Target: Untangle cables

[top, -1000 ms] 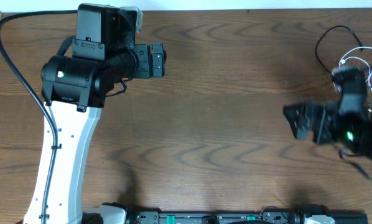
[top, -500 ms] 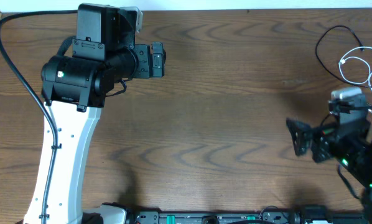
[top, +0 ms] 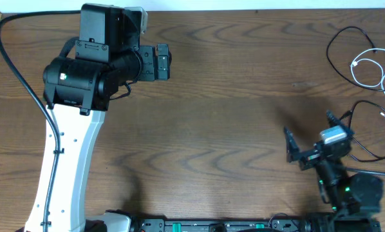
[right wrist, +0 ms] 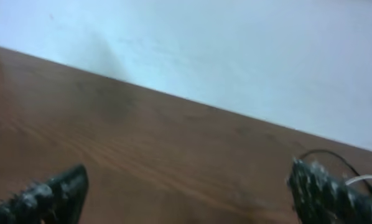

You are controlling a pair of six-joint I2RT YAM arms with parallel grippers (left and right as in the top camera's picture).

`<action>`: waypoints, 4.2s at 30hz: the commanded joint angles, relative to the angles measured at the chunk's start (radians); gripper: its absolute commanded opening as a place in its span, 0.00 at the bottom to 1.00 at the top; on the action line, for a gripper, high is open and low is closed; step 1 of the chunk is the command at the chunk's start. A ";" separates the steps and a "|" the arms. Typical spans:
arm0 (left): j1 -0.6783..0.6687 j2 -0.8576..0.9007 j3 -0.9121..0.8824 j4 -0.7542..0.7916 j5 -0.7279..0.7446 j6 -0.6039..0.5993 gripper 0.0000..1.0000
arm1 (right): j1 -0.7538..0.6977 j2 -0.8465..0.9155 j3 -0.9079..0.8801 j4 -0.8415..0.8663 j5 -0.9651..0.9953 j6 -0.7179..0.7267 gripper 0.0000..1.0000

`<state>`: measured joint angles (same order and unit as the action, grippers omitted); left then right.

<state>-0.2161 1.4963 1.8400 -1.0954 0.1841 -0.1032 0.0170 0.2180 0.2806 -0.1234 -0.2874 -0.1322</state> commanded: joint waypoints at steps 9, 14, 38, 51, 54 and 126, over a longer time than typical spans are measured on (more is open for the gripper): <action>0.001 0.007 -0.004 -0.001 -0.006 0.013 0.98 | 0.045 -0.195 -0.245 0.094 0.073 -0.007 0.99; 0.001 0.007 -0.004 -0.001 -0.006 0.013 0.98 | 0.062 -0.213 -0.275 0.063 0.080 -0.007 0.99; 0.001 0.007 -0.004 -0.001 -0.006 0.013 0.98 | 0.063 -0.212 -0.275 0.064 0.087 -0.003 0.99; 0.004 -0.054 -0.040 -0.010 -0.047 0.021 0.98 | 0.063 -0.211 -0.275 0.064 0.087 -0.003 0.99; 0.004 -0.137 -0.152 0.107 -0.047 0.021 0.98 | 0.063 -0.211 -0.275 0.064 0.087 -0.003 0.99; 0.148 -1.490 -1.836 1.025 -0.151 0.208 0.98 | 0.063 -0.211 -0.275 0.064 0.087 -0.003 0.99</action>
<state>-0.0727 0.0113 0.0174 -0.0269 0.0517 0.0872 0.0742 0.0124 0.0097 -0.0574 -0.2073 -0.1326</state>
